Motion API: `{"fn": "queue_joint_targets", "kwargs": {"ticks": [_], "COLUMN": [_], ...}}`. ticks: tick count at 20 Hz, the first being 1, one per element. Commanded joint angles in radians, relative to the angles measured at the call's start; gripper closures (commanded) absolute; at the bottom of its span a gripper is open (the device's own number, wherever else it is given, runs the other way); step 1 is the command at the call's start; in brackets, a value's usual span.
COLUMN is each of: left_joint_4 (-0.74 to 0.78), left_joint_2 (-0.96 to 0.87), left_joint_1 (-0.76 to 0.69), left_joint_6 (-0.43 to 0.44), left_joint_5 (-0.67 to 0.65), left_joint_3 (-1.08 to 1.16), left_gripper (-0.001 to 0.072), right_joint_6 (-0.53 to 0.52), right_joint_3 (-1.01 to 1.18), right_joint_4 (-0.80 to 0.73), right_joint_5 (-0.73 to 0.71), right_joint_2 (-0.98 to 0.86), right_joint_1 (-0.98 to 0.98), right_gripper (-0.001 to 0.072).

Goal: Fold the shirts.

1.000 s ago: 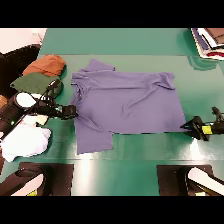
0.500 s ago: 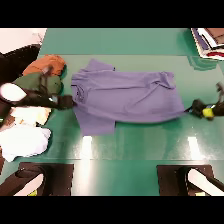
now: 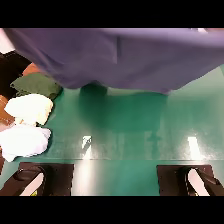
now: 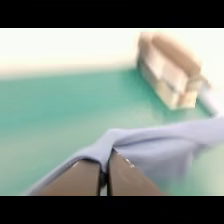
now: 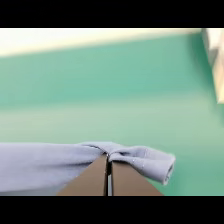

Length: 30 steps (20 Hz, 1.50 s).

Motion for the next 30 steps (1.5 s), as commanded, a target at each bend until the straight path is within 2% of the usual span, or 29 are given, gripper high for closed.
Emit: {"fn": "queue_joint_targets", "kwargs": {"ticks": [1,4,8,13,19,21,24,28,30], "left_joint_4": [0.075,0.166,0.196,0.189,0.181,0.179,0.173,0.164,0.164], "left_joint_2": [0.01,0.01,-0.018,-0.19,-0.522,-0.636,-0.75,-0.803,-0.804], "left_joint_1": [0.003,0.003,0.003,0.003,0.003,0.003,0.003,0.004,0.006], "left_joint_6": [-0.002,-0.029,-0.062,-0.064,-0.061,-0.06,-0.052,-0.045,-0.045], "left_joint_5": [0.016,0.056,-0.017,-0.148,-0.148,-0.1,0.09,0.291,0.324], "left_joint_3": [0.302,0.367,0.228,-0.05,-0.231,-0.231,-0.231,-0.23,-0.219], "left_gripper": [0.0684,0.0684,0.0684,0.0682,0.0681,0.0681,0.0682,0.0682,0.0682], "right_joint_6": [0.014,0.042,0.072,0.084,0.096,0.093,0.093,0.093,0.093], "right_joint_3": [0.249,0.397,0.476,0.261,-0.016,-0.024,0.098,0.32,0.397], "right_joint_4": [-0.095,-0.2,-0.189,-0.193,-0.253,-0.253,-0.241,-0.231,-0.231], "right_joint_5": [0.048,0.145,0.249,0.368,0.347,0.29,0.184,0.174,0.183], "right_joint_2": [0.042,0.008,-0.086,-0.229,-0.546,-0.675,-0.861,-1.008,-1.034], "right_joint_1": [0.001,0.001,0.001,0.036,0.193,0.217,0.227,0.227,0.227], "right_gripper": [0.07,0.07,0.0701,0.0701,0.0701,0.07,0.07,0.0701,0.07]}}
